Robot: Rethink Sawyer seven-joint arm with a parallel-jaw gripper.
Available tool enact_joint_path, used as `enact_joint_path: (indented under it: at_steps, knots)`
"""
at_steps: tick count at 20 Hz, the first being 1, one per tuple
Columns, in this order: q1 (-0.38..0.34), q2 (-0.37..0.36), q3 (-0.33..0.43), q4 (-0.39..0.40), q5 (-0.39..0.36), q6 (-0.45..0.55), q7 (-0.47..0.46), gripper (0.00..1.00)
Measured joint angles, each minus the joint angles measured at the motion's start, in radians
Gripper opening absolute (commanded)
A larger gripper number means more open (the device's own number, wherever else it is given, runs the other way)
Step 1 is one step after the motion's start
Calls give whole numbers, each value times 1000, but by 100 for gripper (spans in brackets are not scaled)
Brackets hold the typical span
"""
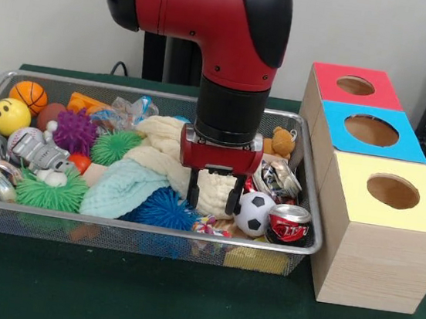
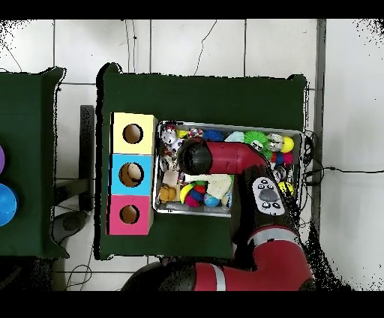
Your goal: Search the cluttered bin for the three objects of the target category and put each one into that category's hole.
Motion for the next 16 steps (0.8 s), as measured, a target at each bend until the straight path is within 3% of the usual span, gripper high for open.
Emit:
enact_joint_path:
  at_steps: [16]
  knots:
    - [27, 2, -30, 5, 31, 0, 0, 100]
